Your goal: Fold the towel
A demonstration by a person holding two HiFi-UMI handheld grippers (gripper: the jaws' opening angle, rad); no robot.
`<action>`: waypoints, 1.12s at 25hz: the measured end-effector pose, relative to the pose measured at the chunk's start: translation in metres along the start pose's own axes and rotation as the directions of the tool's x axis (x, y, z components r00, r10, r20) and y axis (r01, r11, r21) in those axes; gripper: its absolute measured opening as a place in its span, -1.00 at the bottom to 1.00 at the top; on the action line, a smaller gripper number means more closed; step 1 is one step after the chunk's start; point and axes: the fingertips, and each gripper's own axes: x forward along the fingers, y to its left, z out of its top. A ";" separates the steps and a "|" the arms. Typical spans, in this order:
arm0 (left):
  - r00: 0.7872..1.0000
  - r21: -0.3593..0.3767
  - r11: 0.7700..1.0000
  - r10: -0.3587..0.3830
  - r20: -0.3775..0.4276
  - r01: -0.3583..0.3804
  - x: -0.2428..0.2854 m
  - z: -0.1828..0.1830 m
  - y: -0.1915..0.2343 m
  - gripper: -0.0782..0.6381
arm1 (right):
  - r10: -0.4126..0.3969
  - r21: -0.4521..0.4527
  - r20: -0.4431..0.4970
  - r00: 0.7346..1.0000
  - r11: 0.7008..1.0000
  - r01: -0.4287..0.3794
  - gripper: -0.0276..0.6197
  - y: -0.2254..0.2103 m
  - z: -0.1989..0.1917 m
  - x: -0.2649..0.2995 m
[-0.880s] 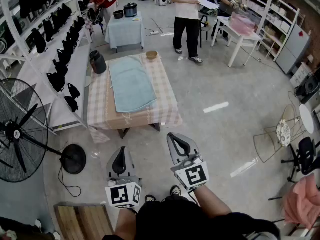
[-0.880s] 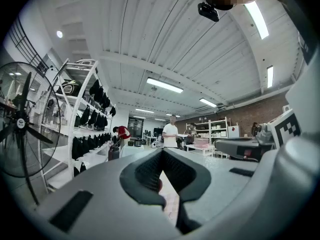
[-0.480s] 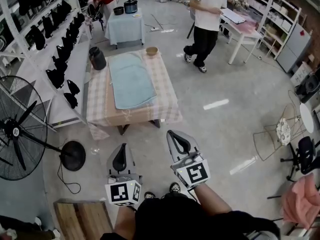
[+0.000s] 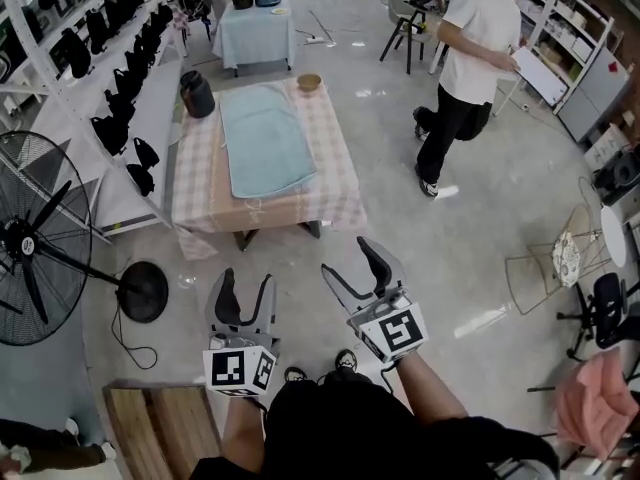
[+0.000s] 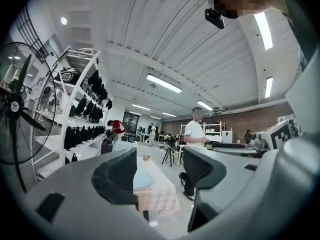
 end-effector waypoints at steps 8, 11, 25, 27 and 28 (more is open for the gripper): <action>1.000 0.004 1.000 -0.004 -0.015 0.004 -0.005 -0.007 0.036 -0.01 | -0.007 -0.028 -0.017 1.000 1.000 0.006 0.11 0.021 -0.004 0.020; 0.999 -0.001 1.000 -0.024 -0.027 0.024 -0.004 -0.008 0.048 -0.01 | -0.025 -0.025 -0.035 0.999 0.999 0.024 0.12 0.030 -0.006 0.028; 0.994 -0.020 0.996 -0.083 -0.071 0.081 0.049 -0.032 0.097 0.01 | -0.062 -0.042 -0.055 0.997 0.997 0.060 0.14 0.014 -0.031 0.093; 0.994 -0.018 0.997 -0.076 -0.074 0.075 0.072 -0.035 0.107 0.01 | -0.054 -0.037 -0.055 0.997 0.998 0.052 0.14 0.001 -0.036 0.115; 0.995 -0.017 0.997 -0.071 -0.076 0.070 0.086 -0.035 0.114 0.01 | -0.049 -0.036 -0.054 0.997 0.998 0.047 0.14 -0.007 -0.039 0.128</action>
